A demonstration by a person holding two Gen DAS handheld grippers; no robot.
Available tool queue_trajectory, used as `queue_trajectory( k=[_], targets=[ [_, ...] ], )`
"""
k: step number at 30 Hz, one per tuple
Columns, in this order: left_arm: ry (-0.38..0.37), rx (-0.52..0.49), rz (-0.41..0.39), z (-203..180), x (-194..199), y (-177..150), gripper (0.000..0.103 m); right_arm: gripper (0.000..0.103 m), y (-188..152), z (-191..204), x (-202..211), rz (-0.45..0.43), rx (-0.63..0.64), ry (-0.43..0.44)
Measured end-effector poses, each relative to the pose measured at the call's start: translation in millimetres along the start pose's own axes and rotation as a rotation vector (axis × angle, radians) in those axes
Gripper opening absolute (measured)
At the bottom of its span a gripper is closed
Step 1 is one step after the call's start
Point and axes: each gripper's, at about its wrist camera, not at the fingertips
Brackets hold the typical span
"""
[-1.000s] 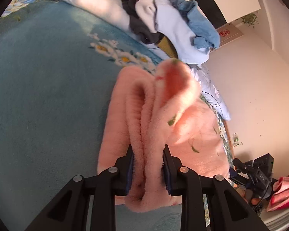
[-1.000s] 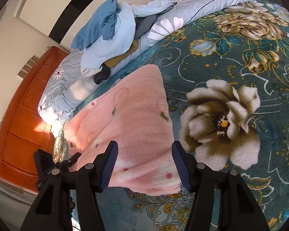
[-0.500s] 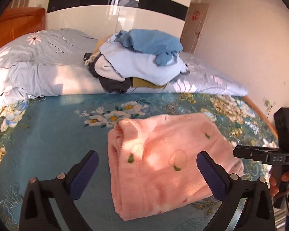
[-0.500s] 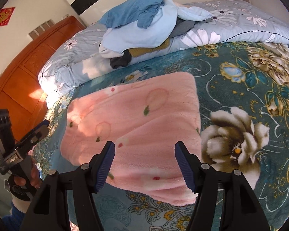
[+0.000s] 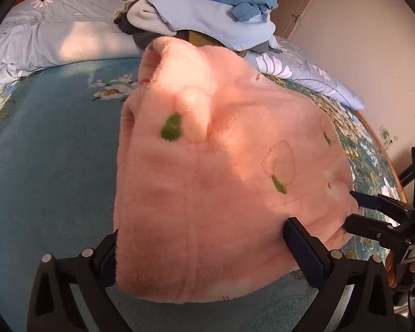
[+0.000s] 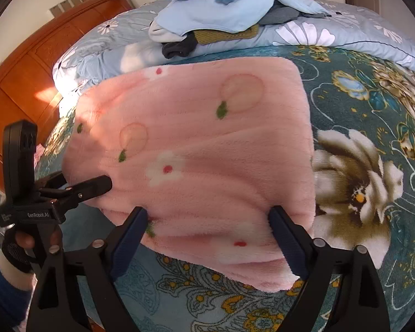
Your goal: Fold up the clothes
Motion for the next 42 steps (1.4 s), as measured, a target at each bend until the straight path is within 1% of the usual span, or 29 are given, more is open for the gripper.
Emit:
queue_trajectory(
  k=[2, 5, 6, 7, 9, 11, 14, 17, 19, 23, 25, 27, 30, 32, 34, 35, 38, 40, 42],
  targets=[
    [0.026, -0.046, 0.022, -7, -2, 0, 0.103, 0.101, -1, 7, -7, 0.013, 0.026, -0.023],
    [0.004, -0.029, -0.011, -6, 15, 3, 0.103, 0.102, 3, 14, -3, 0.004, 0.040, -0.052],
    [-0.004, -0.024, -0.022, -6, 20, 4, 0.102, 0.102, 5, 13, 3, -0.011, 0.030, -0.040],
    [-0.026, -0.015, -0.054, -5, 34, 6, 0.102, 0.102, 8, 10, 14, -0.043, 0.013, -0.018],
    [-0.040, -0.017, -0.130, -3, 62, 15, 0.103, 0.102, 15, 4, 35, -0.106, -0.019, 0.028],
    [-0.033, -0.045, -0.194, -8, 81, 31, 0.103, 0.102, 33, -5, 50, -0.161, -0.054, 0.030],
    [-0.073, -0.081, -0.225, -20, 83, 63, 0.103, 0.102, 67, -16, 50, -0.178, -0.082, 0.006],
    [-0.081, -0.095, -0.190, -30, 55, 91, 0.103, 0.102, 95, -19, 33, -0.153, -0.070, 0.014],
    [-0.080, -0.089, -0.140, -30, 31, 98, 0.103, 0.102, 100, -19, 23, -0.136, -0.061, 0.011],
    [-0.014, -0.079, -0.080, -17, -4, 99, 0.103, 0.102, 104, -18, 6, -0.120, -0.019, 0.017],
    [0.003, -0.054, -0.056, -8, -14, 100, 0.103, 0.102, 107, -18, -6, -0.102, -0.012, 0.013],
    [0.005, -0.044, -0.046, -4, -23, 95, 0.103, 0.102, 108, -22, -22, -0.063, -0.021, 0.013],
    [0.041, -0.093, -0.008, -7, -35, 94, 0.103, 0.102, 105, -28, -42, -0.022, -0.037, 0.014],
    [0.044, -0.106, -0.006, -10, -31, 94, 0.103, 0.102, 104, -28, -45, -0.016, -0.036, 0.011],
    [0.048, -0.119, -0.003, -12, -28, 93, 0.103, 0.102, 105, -26, -39, -0.017, -0.024, 0.007],
    [0.024, -0.103, -0.012, -10, -20, 95, 0.103, 0.102, 106, -26, -30, -0.028, -0.023, 0.014],
    [-0.084, -0.054, -0.075, -2, 17, 94, 0.103, 0.102, 104, -25, 7, -0.104, -0.015, 0.055],
    [-0.108, -0.015, -0.094, 11, 34, 87, 0.103, 0.102, 95, -31, 28, -0.140, -0.029, 0.077],
    [-0.116, 0.056, -0.078, 33, 36, 76, 0.103, 0.102, 80, -46, 38, -0.138, -0.082, 0.099]
  ],
)
Point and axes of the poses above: each gripper's, at about its wrist camera, not at the fingertips, and x roughly against the way its jaws point, z to its left, y to its top, and after that the axes turned 1 degree about -z, right-handed
